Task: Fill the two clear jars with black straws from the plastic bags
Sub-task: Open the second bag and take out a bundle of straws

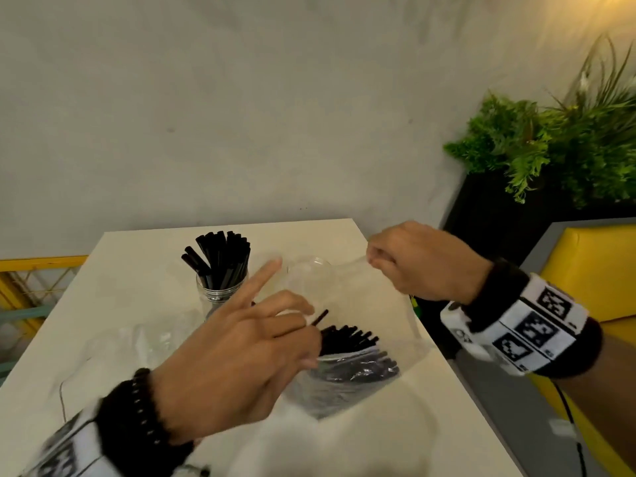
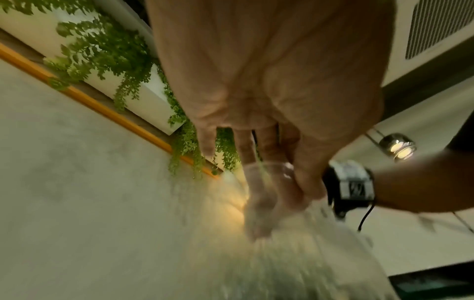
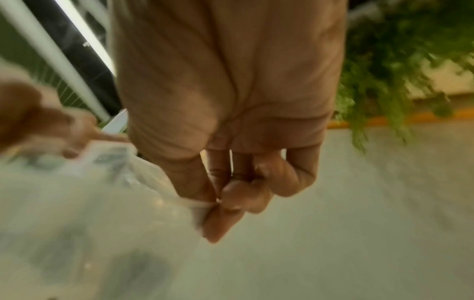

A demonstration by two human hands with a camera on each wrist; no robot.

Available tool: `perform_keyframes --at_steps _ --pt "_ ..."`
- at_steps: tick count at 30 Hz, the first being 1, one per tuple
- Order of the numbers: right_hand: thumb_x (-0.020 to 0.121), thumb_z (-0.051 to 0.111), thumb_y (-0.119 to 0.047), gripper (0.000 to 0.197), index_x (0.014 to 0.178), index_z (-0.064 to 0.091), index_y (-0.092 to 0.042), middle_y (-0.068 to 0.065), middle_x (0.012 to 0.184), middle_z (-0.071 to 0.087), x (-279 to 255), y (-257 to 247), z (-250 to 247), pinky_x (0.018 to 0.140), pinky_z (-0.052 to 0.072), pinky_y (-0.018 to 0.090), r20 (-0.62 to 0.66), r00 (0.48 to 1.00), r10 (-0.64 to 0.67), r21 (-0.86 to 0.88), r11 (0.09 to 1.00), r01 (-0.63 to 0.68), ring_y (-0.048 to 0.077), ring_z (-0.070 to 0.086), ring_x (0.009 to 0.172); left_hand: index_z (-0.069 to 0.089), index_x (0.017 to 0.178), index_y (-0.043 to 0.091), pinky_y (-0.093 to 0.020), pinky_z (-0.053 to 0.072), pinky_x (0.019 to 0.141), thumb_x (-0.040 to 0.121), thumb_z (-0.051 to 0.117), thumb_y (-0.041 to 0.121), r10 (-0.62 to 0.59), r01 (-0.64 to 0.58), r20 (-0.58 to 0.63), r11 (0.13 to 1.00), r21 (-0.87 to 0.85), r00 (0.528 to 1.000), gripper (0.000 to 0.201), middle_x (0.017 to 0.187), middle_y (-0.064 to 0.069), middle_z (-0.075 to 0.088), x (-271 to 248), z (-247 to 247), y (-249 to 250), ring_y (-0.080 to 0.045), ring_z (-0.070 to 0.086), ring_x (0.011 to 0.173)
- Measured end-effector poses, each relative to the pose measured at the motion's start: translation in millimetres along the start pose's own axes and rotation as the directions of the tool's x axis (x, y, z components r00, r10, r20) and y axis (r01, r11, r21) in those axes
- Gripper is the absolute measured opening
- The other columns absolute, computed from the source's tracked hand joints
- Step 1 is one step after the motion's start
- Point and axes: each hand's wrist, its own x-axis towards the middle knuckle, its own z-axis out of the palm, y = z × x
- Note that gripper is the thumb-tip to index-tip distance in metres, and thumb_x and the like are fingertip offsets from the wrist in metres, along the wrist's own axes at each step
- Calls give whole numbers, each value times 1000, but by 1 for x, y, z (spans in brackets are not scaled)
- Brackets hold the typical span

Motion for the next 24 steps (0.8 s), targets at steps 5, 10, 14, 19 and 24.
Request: perform_keyframes --at_steps 5,10,14,19,24 --pt "93 57 -30 12 84 65 -28 -14 55 50 2 3 -12 67 45 30 48 997 -56 68 996 52 -4 46 62 62 99 40 -43 40 103 93 49 57 -28 5 261 996 90 965 23 62 15 59 -8 -17 -3 -7 62 70" --pt "92 61 -34 13 83 63 -26 -12 59 53 12 17 -1 72 49 35 -114 993 41 105 994 -29 18 51 68 70 84 29 -35 51 72 100 49 48 -33 80 199 970 -230 979 32 67 9 58 20 -29 -20 -12 59 64" --pt "94 59 -42 27 88 66 -17 0 72 71 -4 24 21 65 54 27 -139 962 233 582 805 -111 20 70 68 71 86 28 -41 54 80 94 48 55 -123 137 92 979 -154 988 36 69 9 67 55 -34 -35 -17 61 64" --pt "55 73 -78 89 123 62 -23 4 117 71 -48 16 92 91 50 45 226 959 172 970 46 -237 25 68 109 72 86 21 -30 51 59 92 58 44 -160 200 172 947 -250 972 27 65 -1 68 83 -52 -44 -16 59 58" --pt "58 90 -47 89 135 52 -25 2 132 65 -56 -39 147 107 44 56 255 964 -79 964 -58 -260 23 61 123 75 90 21 -16 44 55 96 66 32 -204 262 197 903 -341 959 16 60 -4 67 95 -57 -44 -18 64 57"
